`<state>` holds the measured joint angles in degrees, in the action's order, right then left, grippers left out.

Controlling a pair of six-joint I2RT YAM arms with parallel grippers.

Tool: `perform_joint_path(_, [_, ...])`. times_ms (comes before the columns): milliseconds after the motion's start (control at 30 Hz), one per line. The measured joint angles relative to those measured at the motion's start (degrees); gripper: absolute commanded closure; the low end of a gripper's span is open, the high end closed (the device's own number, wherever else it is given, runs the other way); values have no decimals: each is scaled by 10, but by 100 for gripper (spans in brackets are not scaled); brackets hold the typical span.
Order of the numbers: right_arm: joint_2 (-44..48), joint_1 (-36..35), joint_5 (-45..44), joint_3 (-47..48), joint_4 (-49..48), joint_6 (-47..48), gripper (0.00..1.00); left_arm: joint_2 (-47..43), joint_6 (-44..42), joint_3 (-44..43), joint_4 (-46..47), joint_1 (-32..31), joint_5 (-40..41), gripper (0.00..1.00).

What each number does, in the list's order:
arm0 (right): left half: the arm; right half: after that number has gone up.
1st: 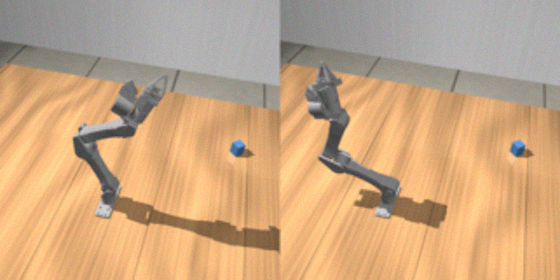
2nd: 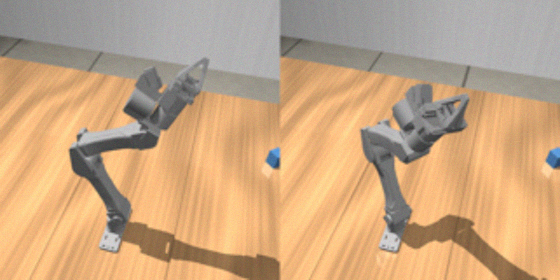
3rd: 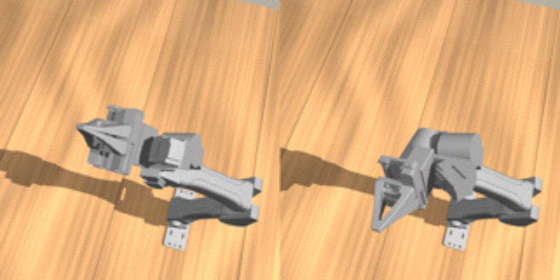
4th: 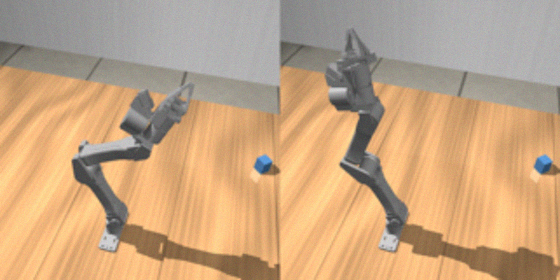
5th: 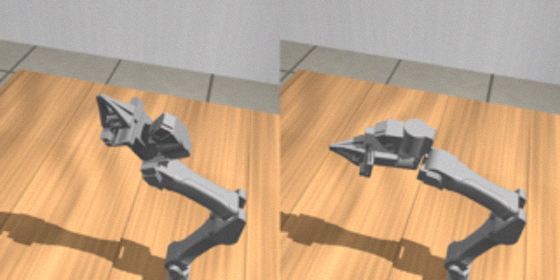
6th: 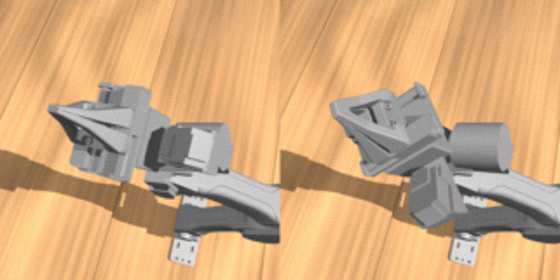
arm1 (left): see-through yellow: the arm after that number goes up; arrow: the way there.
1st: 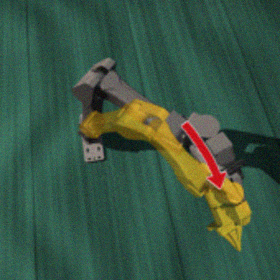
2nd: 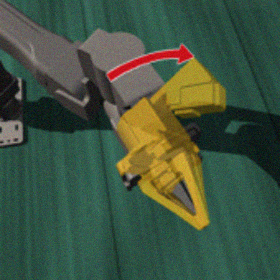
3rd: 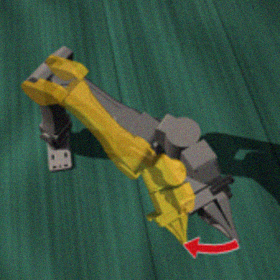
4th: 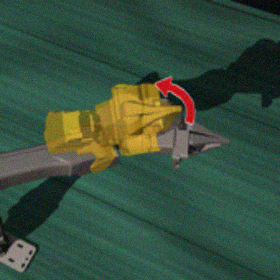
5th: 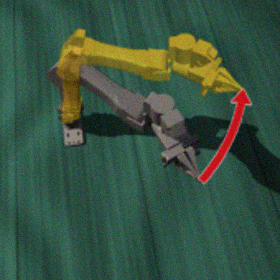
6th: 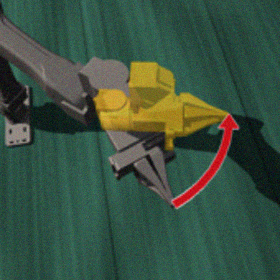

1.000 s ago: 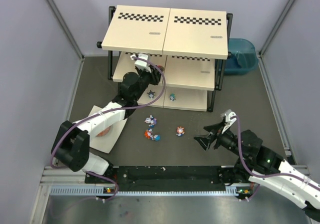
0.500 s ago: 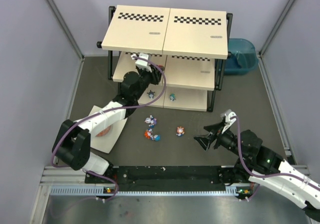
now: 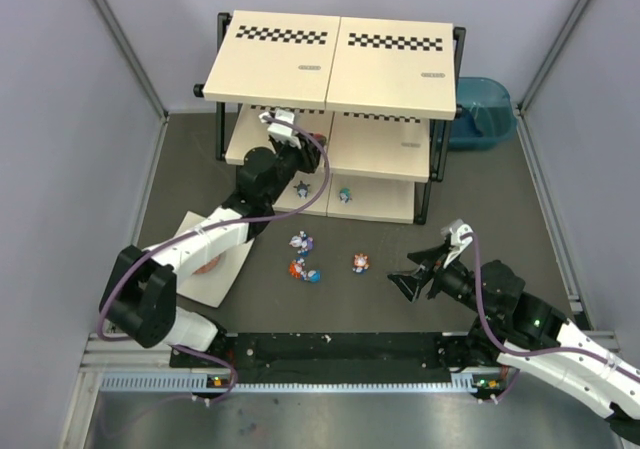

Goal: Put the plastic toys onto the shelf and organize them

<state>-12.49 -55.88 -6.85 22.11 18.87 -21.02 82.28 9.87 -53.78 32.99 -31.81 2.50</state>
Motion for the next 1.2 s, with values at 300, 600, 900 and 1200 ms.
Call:
perform_joint_path(300, [0, 0, 0, 0, 0, 0, 21, -23, 0, 16, -5, 0, -2, 100])
perform_joint_path(600, [0, 0, 0, -7, -4, 0, 20, -23, 0, 18, -6, 0, -23, 87])
perform_joint_path(900, [-2, 0, 0, -7, -4, 0, 19, -23, 0, 18, -7, 0, -31, 74])
perform_joint_path(1200, [-4, 0, 0, -7, -5, 0, 19, -23, 0, 19, -5, 0, -31, 73])
